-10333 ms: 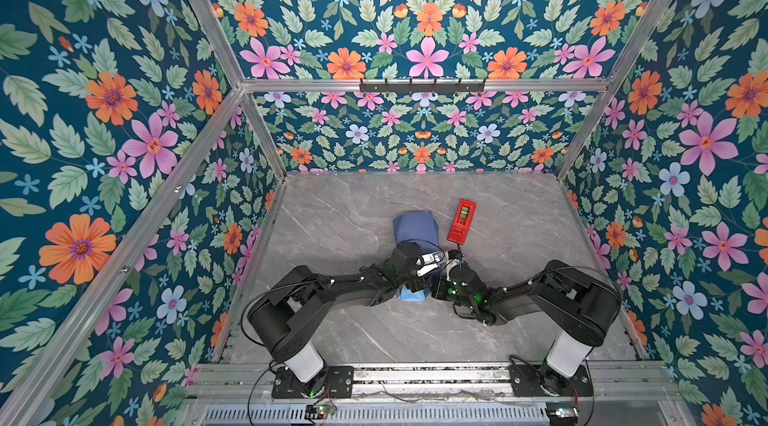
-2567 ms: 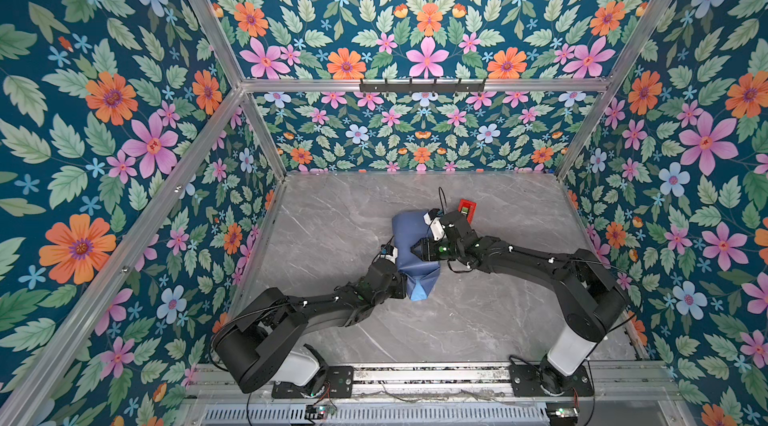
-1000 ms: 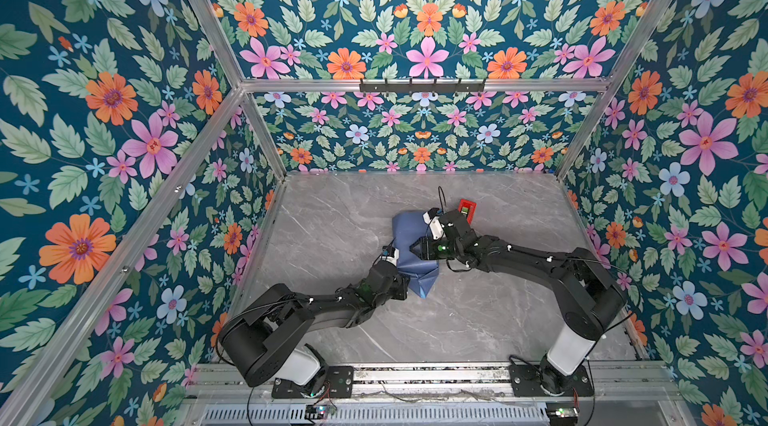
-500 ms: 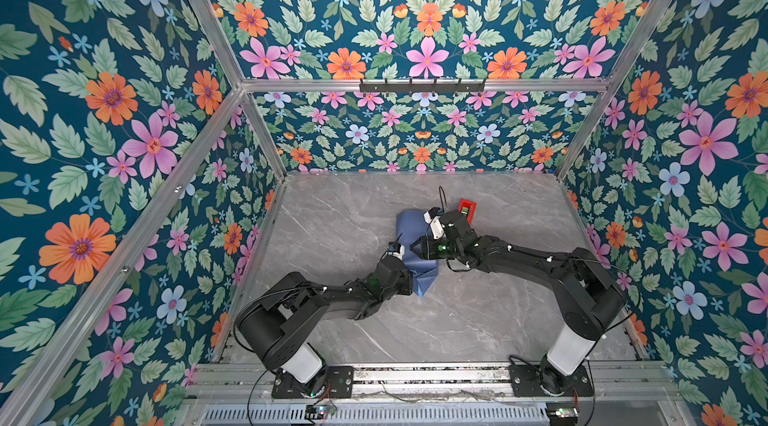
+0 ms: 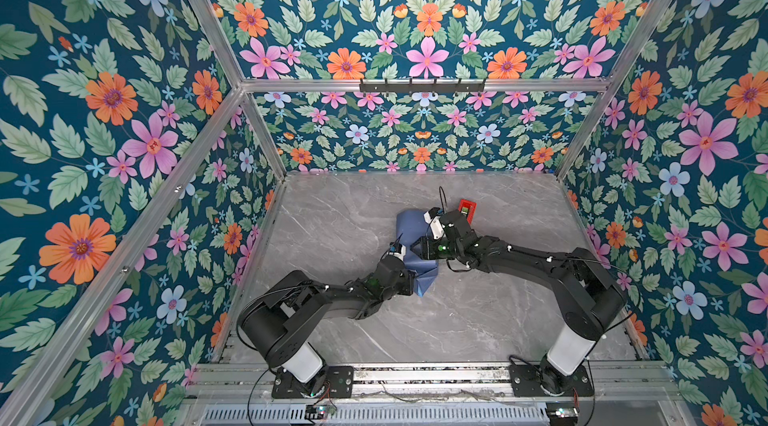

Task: Wrap the gift box in paper
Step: 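Hold the blue-wrapped box with both grippers, pinching its paper edges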

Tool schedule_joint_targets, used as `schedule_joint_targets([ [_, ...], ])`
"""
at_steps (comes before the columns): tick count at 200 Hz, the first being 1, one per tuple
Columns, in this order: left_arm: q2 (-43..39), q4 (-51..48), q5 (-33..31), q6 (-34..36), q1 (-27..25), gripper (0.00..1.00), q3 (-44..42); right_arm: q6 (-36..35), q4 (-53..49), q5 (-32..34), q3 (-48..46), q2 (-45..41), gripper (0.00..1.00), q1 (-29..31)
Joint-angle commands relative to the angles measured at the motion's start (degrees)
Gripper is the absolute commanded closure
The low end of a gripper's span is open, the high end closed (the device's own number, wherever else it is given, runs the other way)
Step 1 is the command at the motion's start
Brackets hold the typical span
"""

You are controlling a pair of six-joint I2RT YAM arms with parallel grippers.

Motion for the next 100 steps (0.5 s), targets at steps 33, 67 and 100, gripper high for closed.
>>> schedule_joint_targets([
  [33,-0.75,0.68,-1.04,2.86,0.51,0.77,-2.53,0.36,-7.24,-0.97,-0.74,0.55,0.48,0.23],
  [67,-0.35,0.62,0.13,5.44,-0.30,0.77,-2.44,0.47,-7.26,-1.04,-0.72,0.52,0.48,0.20],
  [100,-0.50,-0.92,0.20,6.56,-1.46,0.77,-2.79,0.46,-7.55,-0.72,-0.75,0.40,0.48,0.22],
])
